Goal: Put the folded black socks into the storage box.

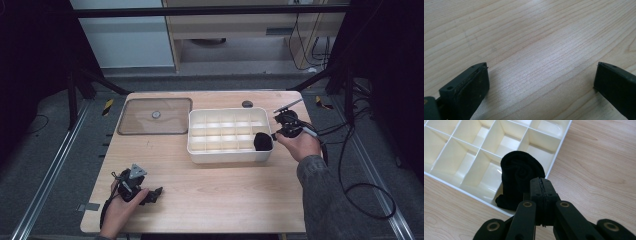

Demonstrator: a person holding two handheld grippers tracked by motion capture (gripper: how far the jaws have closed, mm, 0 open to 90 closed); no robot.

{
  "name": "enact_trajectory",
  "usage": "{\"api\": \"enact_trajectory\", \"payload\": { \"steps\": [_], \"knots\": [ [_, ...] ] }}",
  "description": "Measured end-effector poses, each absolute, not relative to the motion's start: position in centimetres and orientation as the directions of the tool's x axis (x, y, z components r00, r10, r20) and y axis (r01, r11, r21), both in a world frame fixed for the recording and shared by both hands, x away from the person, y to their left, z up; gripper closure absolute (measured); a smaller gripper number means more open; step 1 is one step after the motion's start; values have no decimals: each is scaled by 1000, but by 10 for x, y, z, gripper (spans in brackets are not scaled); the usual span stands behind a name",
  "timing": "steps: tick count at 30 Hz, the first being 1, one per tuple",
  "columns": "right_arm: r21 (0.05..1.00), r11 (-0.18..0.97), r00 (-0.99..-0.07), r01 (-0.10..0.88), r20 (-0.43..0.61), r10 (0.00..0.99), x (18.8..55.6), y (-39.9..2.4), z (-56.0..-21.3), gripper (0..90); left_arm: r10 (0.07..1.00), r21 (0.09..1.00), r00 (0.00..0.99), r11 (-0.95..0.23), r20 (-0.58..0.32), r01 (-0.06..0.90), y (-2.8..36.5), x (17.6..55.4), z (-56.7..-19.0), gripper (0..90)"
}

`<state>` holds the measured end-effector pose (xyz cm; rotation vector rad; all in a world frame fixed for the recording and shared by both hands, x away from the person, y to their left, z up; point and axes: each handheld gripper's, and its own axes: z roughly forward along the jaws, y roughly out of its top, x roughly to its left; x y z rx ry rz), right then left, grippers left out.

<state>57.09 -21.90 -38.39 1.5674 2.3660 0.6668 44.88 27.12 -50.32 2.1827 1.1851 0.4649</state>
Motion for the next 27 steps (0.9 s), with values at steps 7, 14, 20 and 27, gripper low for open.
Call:
{"api": "enact_trajectory", "payload": {
  "steps": [7, 14, 20, 27],
  "knots": [
    [509, 293, -382, 809, 78, 921, 568, -227, -385, 892, 844, 657, 537, -414, 16, 630, 271, 449, -503, 0],
    [527, 275, -373, 804, 86, 924, 565, -234, -387, 886, 841, 655, 540, -419, 20, 629, 271, 448, -503, 0],
    [549, 252, -357, 797, 92, 930, 562, -243, -386, 886, 841, 655, 541, -420, 20, 628, 271, 449, -503, 0],
    [563, 227, -338, 795, 100, 936, 557, -250, -387, 872, 842, 659, 538, -415, 18, 627, 271, 448, -504, 0]
  ]
}}
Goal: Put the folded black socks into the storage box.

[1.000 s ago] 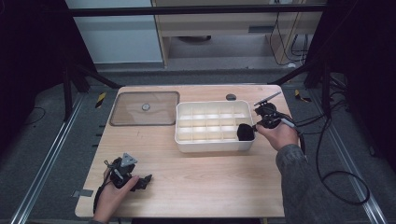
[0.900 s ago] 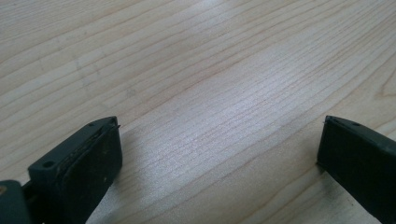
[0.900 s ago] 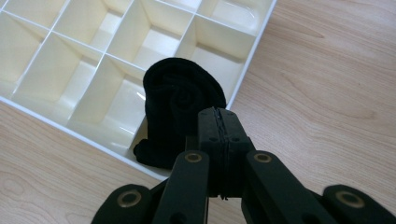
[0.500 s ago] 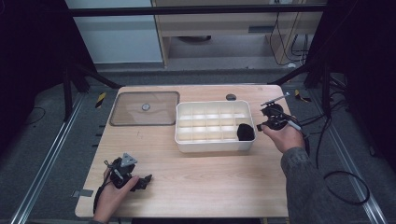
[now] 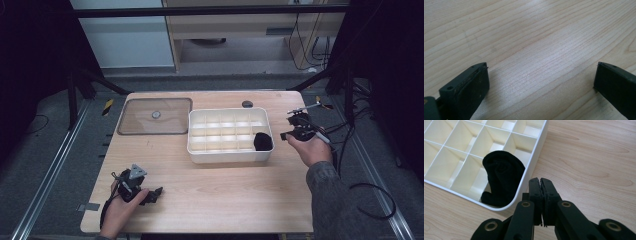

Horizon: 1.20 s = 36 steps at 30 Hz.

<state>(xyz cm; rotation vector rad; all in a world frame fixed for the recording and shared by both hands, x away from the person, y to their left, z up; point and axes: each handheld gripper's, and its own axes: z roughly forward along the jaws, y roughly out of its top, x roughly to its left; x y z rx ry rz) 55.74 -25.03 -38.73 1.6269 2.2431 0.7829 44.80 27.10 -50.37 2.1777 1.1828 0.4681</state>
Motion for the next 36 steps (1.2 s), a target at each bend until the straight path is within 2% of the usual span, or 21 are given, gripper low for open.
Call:
{"api": "enact_trajectory", "payload": {
  "steps": [4, 7, 13, 20, 23, 27, 32, 36],
  "knots": [
    [571, 223, -334, 790, 96, 938, 555, -253, -388, 793, 842, 658, 539, -417, 19, 627, 271, 448, -504, 0],
    [581, 211, -324, 787, 97, 941, 554, -255, -389, 670, 841, 658, 540, -417, 19, 627, 271, 448, -504, 0],
    [622, 192, -294, 759, 63, 954, 543, -260, -391, 370, 840, 657, 541, -419, 20, 627, 270, 448, -503, 0],
    [689, 189, -292, 700, 34, 956, 519, -266, -398, 170, 837, 658, 547, -425, 23, 622, 270, 448, -504, 0],
    [702, 186, -300, 687, 40, 953, 511, -267, -401, 119, 838, 661, 545, -421, 22, 621, 269, 447, -504, 0],
    [714, 208, -334, 668, 38, 942, 501, -266, -405, 104, 837, 659, 547, -423, 20, 622, 269, 446, -504, 0],
    [710, 209, -334, 672, 39, 942, 494, -268, -417, 162, 834, 657, 551, -427, 22, 621, 269, 447, -504, 0],
    [693, 199, -318, 693, 46, 947, 490, -270, -432, 173, 835, 659, 550, -425, 21, 620, 269, 447, -504, 0]
  ]
}}
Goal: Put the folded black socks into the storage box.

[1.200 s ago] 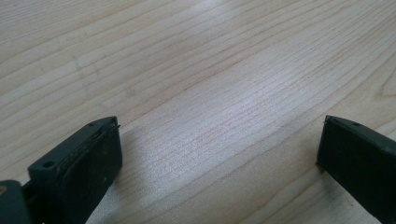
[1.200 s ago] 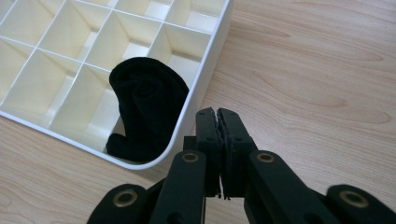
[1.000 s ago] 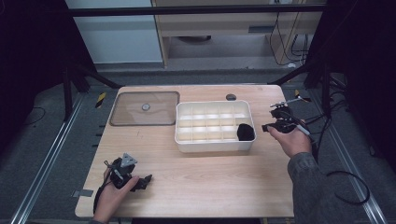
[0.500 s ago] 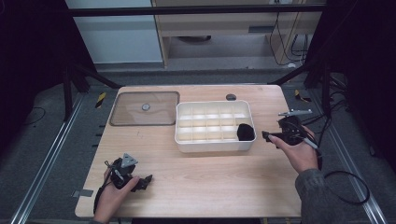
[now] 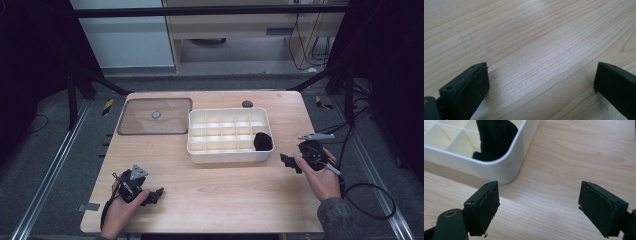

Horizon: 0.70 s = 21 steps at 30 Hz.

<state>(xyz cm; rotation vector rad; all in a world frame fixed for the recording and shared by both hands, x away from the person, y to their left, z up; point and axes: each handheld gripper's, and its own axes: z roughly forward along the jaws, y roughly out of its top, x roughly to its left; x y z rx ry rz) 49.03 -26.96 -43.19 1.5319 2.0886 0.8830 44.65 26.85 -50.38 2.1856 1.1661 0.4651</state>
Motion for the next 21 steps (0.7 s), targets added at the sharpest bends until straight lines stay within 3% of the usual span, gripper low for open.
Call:
{"api": "enact_trajectory", "payload": {
  "steps": [21],
  "knots": [
    [688, 200, -280, 698, 6, 960, 473, -270, -482, 99, 835, 663, 550, -421, 17, 619, 267, 446, -504, 0]
  ]
}}
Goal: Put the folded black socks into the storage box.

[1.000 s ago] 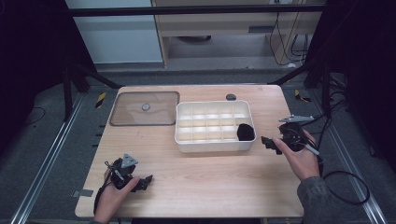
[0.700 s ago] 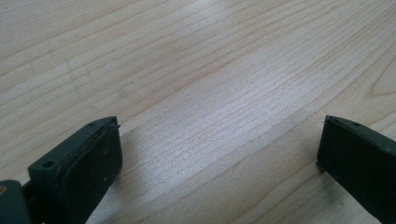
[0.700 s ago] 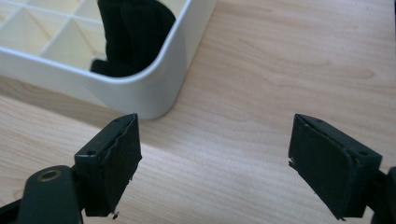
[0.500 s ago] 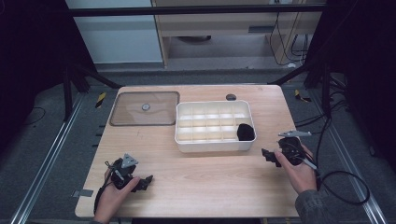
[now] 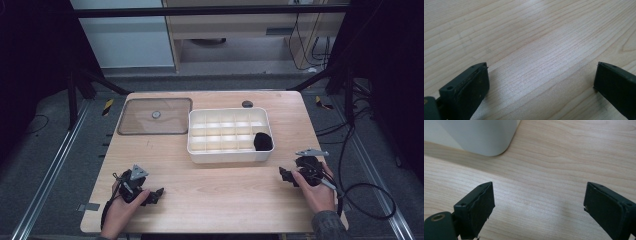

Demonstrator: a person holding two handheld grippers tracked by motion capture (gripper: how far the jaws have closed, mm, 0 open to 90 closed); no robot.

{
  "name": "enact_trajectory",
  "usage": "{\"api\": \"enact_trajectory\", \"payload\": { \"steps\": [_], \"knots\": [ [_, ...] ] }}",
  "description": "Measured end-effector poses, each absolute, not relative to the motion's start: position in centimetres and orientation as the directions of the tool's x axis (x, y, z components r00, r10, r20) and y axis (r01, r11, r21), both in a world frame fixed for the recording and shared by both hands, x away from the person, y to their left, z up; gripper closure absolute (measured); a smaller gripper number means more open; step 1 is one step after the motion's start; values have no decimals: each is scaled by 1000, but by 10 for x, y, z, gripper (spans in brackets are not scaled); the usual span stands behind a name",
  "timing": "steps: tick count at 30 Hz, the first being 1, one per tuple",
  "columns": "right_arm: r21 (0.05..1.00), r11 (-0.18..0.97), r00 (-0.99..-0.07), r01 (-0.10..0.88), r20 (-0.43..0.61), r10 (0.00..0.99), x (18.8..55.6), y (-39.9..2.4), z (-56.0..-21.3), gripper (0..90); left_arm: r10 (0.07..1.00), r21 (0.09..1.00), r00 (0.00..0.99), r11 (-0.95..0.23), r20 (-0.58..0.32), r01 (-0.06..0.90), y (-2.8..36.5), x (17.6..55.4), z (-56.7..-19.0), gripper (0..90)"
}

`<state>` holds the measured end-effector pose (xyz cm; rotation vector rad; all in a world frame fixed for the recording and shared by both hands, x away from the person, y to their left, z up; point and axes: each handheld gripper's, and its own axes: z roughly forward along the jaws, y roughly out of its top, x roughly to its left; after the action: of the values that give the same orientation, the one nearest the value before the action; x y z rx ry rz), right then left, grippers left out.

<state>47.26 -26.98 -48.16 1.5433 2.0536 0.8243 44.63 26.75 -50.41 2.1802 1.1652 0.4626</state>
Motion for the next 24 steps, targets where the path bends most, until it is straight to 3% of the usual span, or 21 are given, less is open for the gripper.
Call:
{"api": "enact_trajectory", "payload": {
  "steps": [14, 24],
  "knots": [
    [681, 180, -243, 710, -3, 970, 472, -264, -505, 81, 835, 664, 550, -421, 18, 618, 268, 446, -504, 0],
    [731, 158, -230, 664, -2, 973, 468, -262, -513, 42, 832, 661, 555, -428, 20, 617, 267, 447, -504, 0]
  ]
}}
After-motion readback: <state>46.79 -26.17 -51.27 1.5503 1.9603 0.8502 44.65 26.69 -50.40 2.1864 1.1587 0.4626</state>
